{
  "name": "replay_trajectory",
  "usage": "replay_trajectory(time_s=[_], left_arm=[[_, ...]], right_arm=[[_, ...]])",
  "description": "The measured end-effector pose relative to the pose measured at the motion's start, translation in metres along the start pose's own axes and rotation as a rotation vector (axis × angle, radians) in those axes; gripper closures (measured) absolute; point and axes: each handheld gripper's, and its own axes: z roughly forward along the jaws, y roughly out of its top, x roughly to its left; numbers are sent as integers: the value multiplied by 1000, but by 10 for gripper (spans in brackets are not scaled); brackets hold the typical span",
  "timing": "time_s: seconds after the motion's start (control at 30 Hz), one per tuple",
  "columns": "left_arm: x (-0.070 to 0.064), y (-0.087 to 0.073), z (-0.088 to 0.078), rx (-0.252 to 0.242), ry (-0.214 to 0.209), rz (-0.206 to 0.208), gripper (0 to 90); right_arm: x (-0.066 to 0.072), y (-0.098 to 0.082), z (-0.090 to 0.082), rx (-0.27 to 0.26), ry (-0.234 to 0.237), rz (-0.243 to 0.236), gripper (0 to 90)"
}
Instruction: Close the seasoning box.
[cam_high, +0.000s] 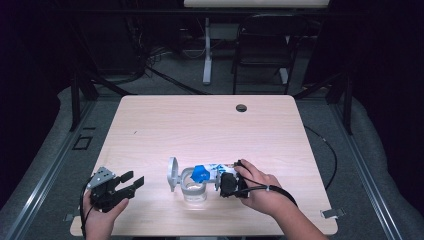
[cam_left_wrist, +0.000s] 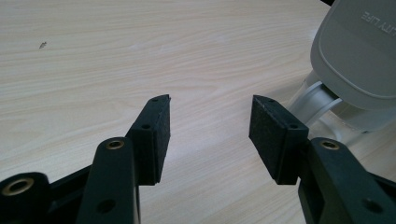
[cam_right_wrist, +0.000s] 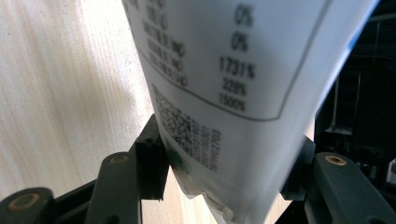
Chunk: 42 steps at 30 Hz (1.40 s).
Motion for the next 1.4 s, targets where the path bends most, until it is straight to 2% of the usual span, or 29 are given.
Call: replay_trajectory(time_s=[0.23,0.33,0.47,0.53,0.77,0.9,1.4], left_arm=[[0,-1,1,-8,2,-2,486],[1,0,1,-5,1,0,486],[1,-1,1,-8,1,-2,486],[1,-1,1,-8,1,-2,486],[1,0,0,3,-2,0,486],[0,-1,1,-7,1,-2,486],[1,-1,1,-4,3,-4,486]], right_arm=[[-2,2,-2,14,-16,-33,471],[-4,3,-3,30,-36,-62,472],[-4,4,-3,29,-40,-71,472],[-5,5,-5,46,-47,-87,472],[-5,8,-5,44,-56,-92,473],[-6,10,-6,55,-74,-120,473],[-7,11,-5,56,-68,-124,474]])
